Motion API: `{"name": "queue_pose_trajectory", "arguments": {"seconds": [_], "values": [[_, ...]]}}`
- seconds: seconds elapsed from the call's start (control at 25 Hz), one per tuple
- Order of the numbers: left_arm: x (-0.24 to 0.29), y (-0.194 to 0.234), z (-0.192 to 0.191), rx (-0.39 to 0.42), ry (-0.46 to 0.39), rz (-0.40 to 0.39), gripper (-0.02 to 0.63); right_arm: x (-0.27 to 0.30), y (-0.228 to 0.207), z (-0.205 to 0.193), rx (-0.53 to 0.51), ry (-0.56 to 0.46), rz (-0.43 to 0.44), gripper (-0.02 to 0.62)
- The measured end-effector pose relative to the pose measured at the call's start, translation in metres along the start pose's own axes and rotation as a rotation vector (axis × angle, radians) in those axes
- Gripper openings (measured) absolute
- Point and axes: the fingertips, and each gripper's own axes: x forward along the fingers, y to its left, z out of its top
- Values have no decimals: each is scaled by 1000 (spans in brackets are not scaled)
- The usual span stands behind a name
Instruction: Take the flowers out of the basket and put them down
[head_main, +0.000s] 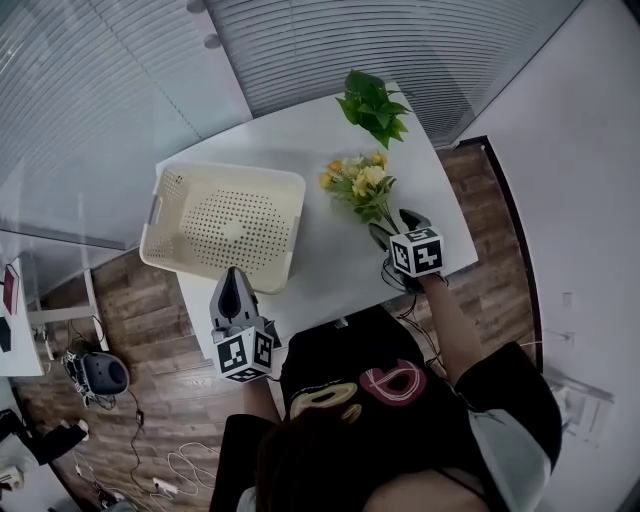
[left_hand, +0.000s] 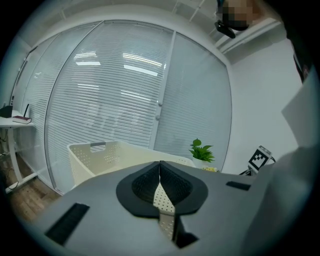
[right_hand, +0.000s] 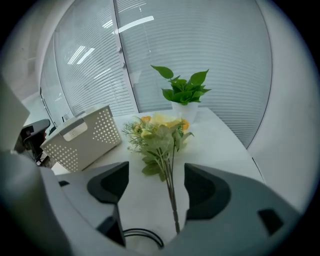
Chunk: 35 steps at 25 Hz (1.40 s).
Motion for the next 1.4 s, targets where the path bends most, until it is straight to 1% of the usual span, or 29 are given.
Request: {"name": "queue_pose_trajectory", "arguments": {"seconds": [0.16,0.36,0.52,0.88,1.0,1.04,1.12,1.24,1.28,1.4], "values": [[-1,1,2,3,1,-8,17,-20,6,10,-1,-59,-7,333],[-2,-4,7,6,-16,-28,17,-41,19,26,-14,-136,12,333],[-4,-10,13,21,-27,-42,17,-58,29,42,-30,-222,16,331],[-11,-21,33,31,-76,-87,17,-95,59,60,-97,-321,64,330],[-14,-26,37,32,-87,-105,17,-106,66,65,-97,-358,79,327],[-15,-28,38,33,-90,-111,17,-110,67,66,-90,-375,81,317],[-16,-31,37,34,-90,-120,17,-117,70,68,-90,-407,76,268],[-19,-32,35,31,-87,-124,17,-124,75,69,-142,-444,43,235],[-21,-31,35,28,-90,-125,17,-127,76,70,-153,-459,30,213],[-25,-31,39,22,-105,-128,17,-135,77,72,-144,-507,9,161]]}}
